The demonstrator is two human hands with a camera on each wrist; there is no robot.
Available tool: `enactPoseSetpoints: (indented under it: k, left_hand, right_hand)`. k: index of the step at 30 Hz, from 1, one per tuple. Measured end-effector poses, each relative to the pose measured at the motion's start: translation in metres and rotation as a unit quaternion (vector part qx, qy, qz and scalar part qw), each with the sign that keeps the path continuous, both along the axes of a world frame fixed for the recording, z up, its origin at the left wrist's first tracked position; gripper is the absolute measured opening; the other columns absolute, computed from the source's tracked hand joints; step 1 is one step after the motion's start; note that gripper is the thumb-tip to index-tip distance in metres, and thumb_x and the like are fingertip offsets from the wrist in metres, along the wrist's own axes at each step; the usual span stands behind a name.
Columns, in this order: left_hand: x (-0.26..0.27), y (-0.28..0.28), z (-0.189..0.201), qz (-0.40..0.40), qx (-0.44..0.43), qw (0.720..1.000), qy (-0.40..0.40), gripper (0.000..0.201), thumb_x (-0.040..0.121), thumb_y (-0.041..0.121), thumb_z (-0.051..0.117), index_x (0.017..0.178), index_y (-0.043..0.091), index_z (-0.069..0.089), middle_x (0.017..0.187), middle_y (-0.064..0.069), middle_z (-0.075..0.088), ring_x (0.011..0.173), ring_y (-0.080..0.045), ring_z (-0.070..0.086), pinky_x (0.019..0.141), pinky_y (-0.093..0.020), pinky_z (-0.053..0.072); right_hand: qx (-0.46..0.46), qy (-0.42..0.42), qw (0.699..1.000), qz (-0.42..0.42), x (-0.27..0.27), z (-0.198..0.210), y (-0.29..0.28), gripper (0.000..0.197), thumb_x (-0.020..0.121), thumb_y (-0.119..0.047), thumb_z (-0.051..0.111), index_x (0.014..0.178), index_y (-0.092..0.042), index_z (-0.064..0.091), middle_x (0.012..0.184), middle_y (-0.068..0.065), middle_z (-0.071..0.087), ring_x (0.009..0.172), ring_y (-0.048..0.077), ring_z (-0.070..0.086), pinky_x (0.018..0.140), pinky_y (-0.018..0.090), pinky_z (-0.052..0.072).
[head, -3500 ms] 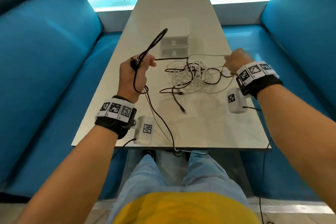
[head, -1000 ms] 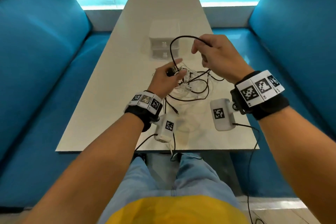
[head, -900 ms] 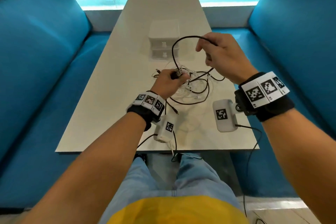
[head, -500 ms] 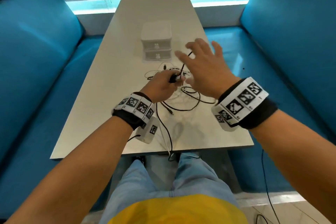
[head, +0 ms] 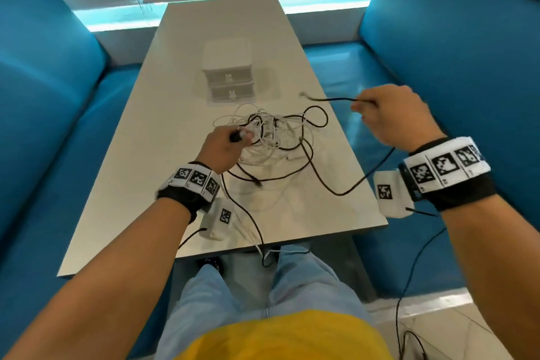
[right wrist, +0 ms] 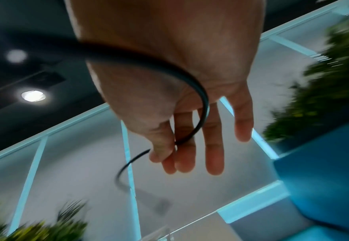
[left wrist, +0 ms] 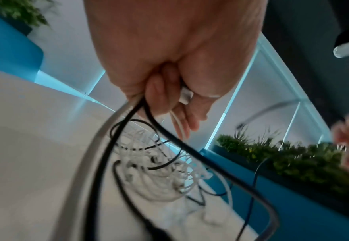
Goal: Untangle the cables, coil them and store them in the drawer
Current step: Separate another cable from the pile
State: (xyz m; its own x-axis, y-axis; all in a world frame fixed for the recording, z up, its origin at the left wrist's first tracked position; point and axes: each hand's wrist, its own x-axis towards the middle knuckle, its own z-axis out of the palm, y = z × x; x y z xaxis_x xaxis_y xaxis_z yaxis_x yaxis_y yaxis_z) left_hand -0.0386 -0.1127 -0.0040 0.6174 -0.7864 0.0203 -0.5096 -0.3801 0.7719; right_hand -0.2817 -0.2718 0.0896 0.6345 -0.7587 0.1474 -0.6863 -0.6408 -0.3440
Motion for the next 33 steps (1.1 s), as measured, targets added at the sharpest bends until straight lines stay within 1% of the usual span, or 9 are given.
enactPoseSetpoints:
  k: [4, 7, 9, 11, 16, 20, 24, 28, 33]
  left_hand:
    - [-0.026, -0.017, 0.030, -0.010, -0.075, 0.993, 0.093, 0.021, 0.096, 0.024, 0.056, 0.096, 0.011, 0.072, 0.075, 0.003, 0.066, 0.058, 0.001, 0.058, 0.055, -0.015, 0.042]
    - [-0.057, -0.031, 0.051, -0.074, -0.107, 0.977, 0.166, 0.018, 0.097, 0.018, 0.053, 0.103, 0.015, 0.070, 0.069, 0.001, 0.059, 0.045, -0.001, 0.043, 0.050, -0.019, 0.031]
    - [-0.082, -0.038, 0.061, -0.125, -0.115, 0.961, 0.218, 0.020, 0.099, 0.018, 0.049, 0.103, 0.012, 0.069, 0.066, -0.001, 0.054, 0.045, -0.006, 0.034, 0.049, -0.022, 0.026]
    - [-0.106, -0.046, 0.067, -0.174, -0.110, 0.947, 0.247, 0.023, 0.101, 0.019, 0.046, 0.100, 0.010, 0.067, 0.064, -0.003, 0.051, 0.046, -0.007, 0.030, 0.047, -0.021, 0.025]
    - [-0.161, -0.064, 0.072, -0.255, -0.108, 0.910, 0.308, 0.024, 0.102, 0.019, 0.043, 0.092, 0.015, 0.064, 0.060, -0.001, 0.043, 0.048, -0.008, 0.028, 0.048, -0.021, 0.023]
    - [-0.192, -0.072, 0.072, -0.292, -0.124, 0.897, 0.308, 0.021, 0.102, 0.015, 0.041, 0.099, 0.015, 0.062, 0.064, -0.001, 0.038, 0.050, -0.008, 0.030, 0.050, -0.022, 0.028]
    - [-0.202, -0.074, 0.071, -0.294, -0.140, 0.889, 0.321, 0.019, 0.100, 0.015, 0.043, 0.098, 0.013, 0.061, 0.062, 0.001, 0.032, 0.052, -0.009, 0.026, 0.051, -0.025, 0.023]
    - [-0.199, -0.075, 0.074, -0.285, -0.154, 0.892, 0.316, 0.018, 0.094, 0.024, 0.046, 0.093, 0.017, 0.063, 0.058, 0.004, 0.032, 0.055, -0.011, 0.024, 0.050, -0.024, 0.021]
    - [-0.188, -0.070, 0.076, -0.257, -0.157, 0.900, 0.316, 0.023, 0.103, 0.015, 0.040, 0.092, 0.014, 0.061, 0.062, -0.005, 0.029, 0.054, -0.013, 0.022, 0.051, -0.027, 0.019]
  right_hand:
    - [0.084, -0.004, 0.993, -0.085, -0.057, -0.035, -0.021, 0.018, 0.089, -0.037, 0.054, 0.078, -0.027, 0.064, 0.080, 0.000, 0.069, 0.085, 0.031, 0.060, 0.080, 0.045, 0.051]
    - [0.142, 0.074, 0.976, -0.145, -0.097, -0.075, -0.027, 0.015, 0.087, -0.041, 0.057, 0.074, -0.042, 0.064, 0.090, 0.001, 0.071, 0.090, 0.031, 0.061, 0.085, 0.044, 0.051]
    - [0.186, 0.123, 0.958, -0.182, -0.117, -0.095, -0.024, 0.017, 0.087, -0.041, 0.060, 0.102, -0.041, 0.067, 0.115, 0.008, 0.068, 0.109, 0.035, 0.058, 0.097, 0.045, 0.046]
    - [0.195, 0.138, 0.951, -0.195, -0.128, -0.107, -0.019, 0.048, 0.090, -0.039, 0.059, 0.135, -0.022, 0.052, 0.137, 0.011, 0.055, 0.127, 0.033, 0.048, 0.107, 0.043, 0.038]
    - [0.278, -0.087, 0.957, -0.001, -0.116, -0.082, 0.023, 0.071, 0.086, -0.034, 0.068, 0.147, -0.032, 0.032, 0.143, -0.013, 0.042, 0.134, 0.003, 0.037, 0.110, 0.030, 0.033]
    - [0.397, -0.186, 0.891, 0.121, -0.098, -0.072, 0.051, 0.039, 0.093, -0.011, 0.056, 0.124, -0.034, 0.053, 0.128, -0.013, 0.059, 0.121, -0.008, 0.050, 0.102, 0.016, 0.038]
    - [0.534, -0.327, 0.778, 0.044, -0.101, -0.086, 0.053, 0.040, 0.103, -0.024, 0.025, 0.114, -0.013, 0.062, 0.086, 0.017, 0.071, 0.097, 0.025, 0.067, 0.090, 0.032, 0.047]
    - [0.469, -0.273, 0.839, 0.035, -0.115, -0.123, 0.055, 0.071, 0.096, -0.061, 0.023, 0.082, -0.004, 0.064, 0.050, 0.007, 0.032, 0.045, 0.019, 0.044, 0.067, 0.036, 0.052]
    - [0.465, -0.217, 0.857, -0.051, -0.126, -0.194, 0.052, 0.070, 0.083, -0.071, 0.026, 0.058, -0.013, 0.055, 0.045, -0.001, 0.037, 0.041, 0.010, 0.041, 0.064, 0.034, 0.043]
